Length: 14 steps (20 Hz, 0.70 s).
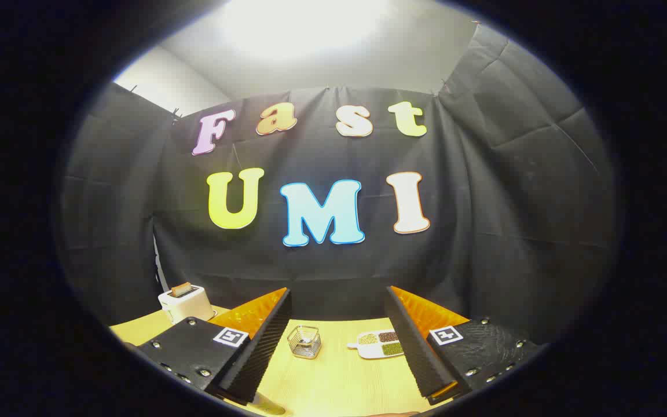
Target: Take the bottle from table, then pour the juice into the cup, finally place the bottle on the coaster
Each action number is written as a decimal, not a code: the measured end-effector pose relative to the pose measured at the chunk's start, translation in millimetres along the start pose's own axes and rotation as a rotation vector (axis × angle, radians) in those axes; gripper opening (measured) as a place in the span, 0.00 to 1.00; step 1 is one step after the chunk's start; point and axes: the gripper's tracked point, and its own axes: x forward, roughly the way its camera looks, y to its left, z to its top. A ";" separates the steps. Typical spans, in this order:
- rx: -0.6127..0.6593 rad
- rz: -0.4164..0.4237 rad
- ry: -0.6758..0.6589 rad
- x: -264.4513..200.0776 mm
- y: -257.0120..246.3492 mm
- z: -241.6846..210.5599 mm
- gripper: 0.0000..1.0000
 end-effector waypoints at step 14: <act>-0.018 0.027 0.003 -6.4 11.8 -3.5 0.98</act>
